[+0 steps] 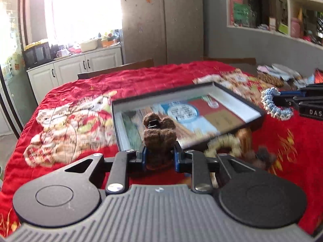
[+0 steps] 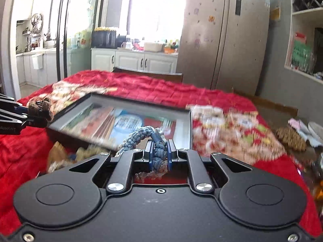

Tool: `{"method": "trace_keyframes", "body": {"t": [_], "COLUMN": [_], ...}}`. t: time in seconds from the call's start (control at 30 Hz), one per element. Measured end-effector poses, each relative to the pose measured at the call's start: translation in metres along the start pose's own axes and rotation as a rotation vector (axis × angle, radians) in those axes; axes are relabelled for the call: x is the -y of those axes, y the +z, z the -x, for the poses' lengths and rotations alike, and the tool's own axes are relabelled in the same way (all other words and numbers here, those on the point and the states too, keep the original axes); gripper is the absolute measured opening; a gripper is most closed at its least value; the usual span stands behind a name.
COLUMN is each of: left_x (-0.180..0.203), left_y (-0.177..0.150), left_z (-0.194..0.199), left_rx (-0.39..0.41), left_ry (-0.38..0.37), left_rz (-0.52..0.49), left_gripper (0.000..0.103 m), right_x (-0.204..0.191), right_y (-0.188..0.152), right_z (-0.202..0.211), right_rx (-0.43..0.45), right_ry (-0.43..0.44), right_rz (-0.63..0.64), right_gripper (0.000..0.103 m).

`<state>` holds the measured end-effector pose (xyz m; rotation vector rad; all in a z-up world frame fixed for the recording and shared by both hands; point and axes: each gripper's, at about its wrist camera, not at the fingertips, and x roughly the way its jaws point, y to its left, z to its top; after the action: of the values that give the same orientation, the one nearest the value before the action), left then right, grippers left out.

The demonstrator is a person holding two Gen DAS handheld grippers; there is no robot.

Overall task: Organize objects
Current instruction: 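Carry both scrunchies over the black box with both grippers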

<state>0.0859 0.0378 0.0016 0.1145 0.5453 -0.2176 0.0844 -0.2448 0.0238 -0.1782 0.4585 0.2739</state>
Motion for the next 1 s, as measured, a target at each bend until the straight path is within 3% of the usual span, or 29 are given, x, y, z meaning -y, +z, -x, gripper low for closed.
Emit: {"method": "trace_keyframes", "body": {"t": [0.3,0.6,1.0], "left_x": [-0.013,-0.023,-0.022], "left_y": [0.04,0.054,0.055], "left_z": [-0.06,-0.121,-0.158], "left_rx": [-0.002,-0.048,-0.091], "left_ry": [0.049,0.088,0.124], "left_rz": [0.067,0.115,0.142], "left_gripper": [0.028,0.028,0.028], "right_x": [0.003,0.0,-0.008], "right_y": [0.028,0.036,0.036], "right_z": [-0.078,-0.149,-0.192], "right_rx": [-0.02,-0.058,-0.12], "right_ry": [-0.01,0.004,-0.012], "right_rz": [-0.019,-0.06,-0.038], "right_gripper": [0.013,0.013,0.013]}}
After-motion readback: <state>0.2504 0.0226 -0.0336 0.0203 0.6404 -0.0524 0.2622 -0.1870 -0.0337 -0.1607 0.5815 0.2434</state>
